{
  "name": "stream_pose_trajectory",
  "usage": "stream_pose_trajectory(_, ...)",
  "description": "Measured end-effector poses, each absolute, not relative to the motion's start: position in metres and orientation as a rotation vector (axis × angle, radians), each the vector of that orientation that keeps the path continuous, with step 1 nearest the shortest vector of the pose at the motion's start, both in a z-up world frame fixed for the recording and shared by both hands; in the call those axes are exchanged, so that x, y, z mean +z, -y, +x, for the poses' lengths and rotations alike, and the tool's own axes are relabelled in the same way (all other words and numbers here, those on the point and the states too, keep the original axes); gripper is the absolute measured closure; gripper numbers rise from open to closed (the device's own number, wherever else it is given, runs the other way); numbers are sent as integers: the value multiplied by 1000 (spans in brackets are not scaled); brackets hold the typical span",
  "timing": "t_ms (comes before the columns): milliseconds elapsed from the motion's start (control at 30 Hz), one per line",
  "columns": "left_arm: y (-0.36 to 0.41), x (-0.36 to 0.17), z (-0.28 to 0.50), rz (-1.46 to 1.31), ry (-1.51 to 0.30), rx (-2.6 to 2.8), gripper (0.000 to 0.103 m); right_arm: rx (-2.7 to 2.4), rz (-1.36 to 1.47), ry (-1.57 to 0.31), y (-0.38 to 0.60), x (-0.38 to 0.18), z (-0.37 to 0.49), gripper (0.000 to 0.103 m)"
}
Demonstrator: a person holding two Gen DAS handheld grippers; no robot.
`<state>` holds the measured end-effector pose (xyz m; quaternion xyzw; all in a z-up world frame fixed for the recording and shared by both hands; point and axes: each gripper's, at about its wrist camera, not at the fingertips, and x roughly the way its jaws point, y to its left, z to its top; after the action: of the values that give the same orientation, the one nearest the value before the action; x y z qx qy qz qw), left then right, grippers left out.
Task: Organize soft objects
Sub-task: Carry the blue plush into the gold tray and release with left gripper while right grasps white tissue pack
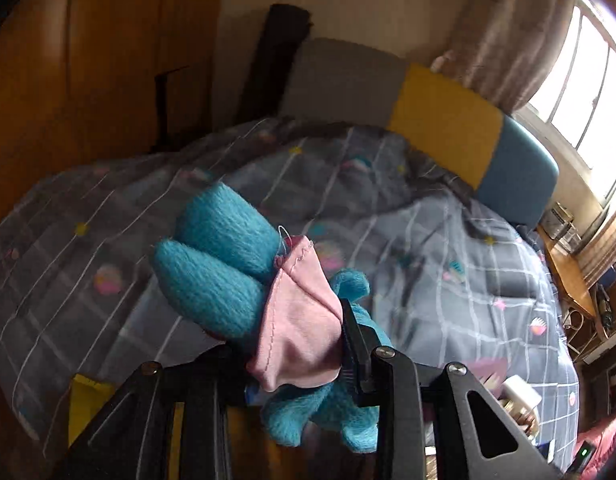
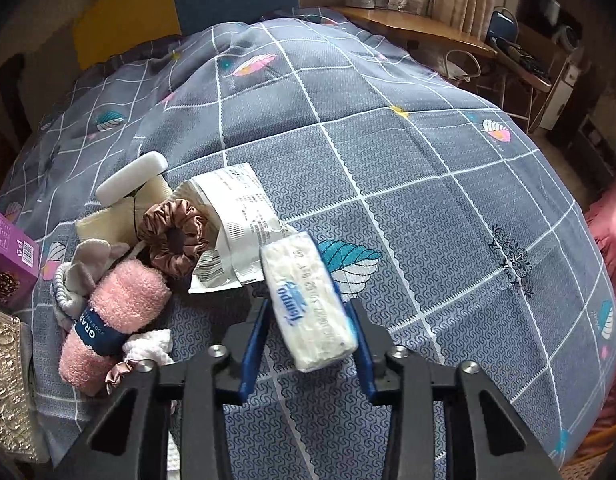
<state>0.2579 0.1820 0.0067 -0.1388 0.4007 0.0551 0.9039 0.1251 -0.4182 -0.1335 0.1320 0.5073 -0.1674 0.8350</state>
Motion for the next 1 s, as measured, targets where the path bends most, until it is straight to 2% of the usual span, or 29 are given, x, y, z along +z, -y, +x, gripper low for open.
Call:
stream_pose_trajectory(200, -222, -59, 184, -312, -911, 106, 72, -350, 267, -1071, 416, -133, 124, 73)
stream_pose_trajectory(367, -203, -116, 160, -294, -1039, 16, 71, -360, 226, -1061, 412, -132, 124, 75)
stream_pose_trajectory(467, -177, -137, 152, -257, -1091, -81, 59, -363, 204, -1049, 411, -130, 124, 76)
stream_pose_trajectory(567, -168, -139, 140, -226, -1054, -92, 56, -368, 199, -1039, 411, -129, 124, 76)
stream_pose_trajectory(600, -167, -139, 137, -227, -1045, -95, 52, -371, 199, -1039, 412, -129, 124, 76)
stream_pose_trajectory(633, -167, -138, 134, -226, -1037, -87, 42, -374, 198, -1040, 412, -130, 124, 76)
stream_pose_trajectory(700, -172, -129, 124, -221, -1010, -62, 31, -379, 192, -1039, 412, -130, 125, 76)
stream_pose_trajectory(833, -184, -114, 104, -216, -946, 6, 26, -385, 198, -1024, 414, -127, 124, 76)
stream_pose_trajectory(1000, -199, -104, 82, -234, -923, 50, 26, -395, 231, -1019, 418, -125, 122, 76)
